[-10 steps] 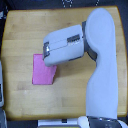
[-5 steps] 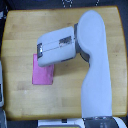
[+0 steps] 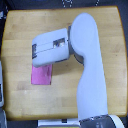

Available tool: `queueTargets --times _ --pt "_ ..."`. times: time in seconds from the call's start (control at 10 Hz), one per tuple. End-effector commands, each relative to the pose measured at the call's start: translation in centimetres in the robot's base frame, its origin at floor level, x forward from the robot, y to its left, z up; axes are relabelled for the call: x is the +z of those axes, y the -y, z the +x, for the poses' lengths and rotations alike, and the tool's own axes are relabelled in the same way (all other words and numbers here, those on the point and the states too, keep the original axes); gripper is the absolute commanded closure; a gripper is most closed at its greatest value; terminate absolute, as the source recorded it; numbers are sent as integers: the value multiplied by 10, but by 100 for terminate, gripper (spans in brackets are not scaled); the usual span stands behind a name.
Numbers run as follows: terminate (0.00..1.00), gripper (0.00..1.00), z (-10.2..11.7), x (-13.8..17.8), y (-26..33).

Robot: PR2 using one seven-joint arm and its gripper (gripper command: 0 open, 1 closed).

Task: Folding a cloth

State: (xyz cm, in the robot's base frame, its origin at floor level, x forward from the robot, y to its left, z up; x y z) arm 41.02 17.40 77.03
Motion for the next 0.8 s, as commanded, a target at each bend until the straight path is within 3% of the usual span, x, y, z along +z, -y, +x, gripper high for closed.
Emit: queueTargets --times 0.0,0.1,0.3,0.7 --pt "0 100 -13 13 -57" --pt "0 100 -29 11 -67" --pt "0 100 -39 6 -73" --pt "0 100 -22 2 -105"
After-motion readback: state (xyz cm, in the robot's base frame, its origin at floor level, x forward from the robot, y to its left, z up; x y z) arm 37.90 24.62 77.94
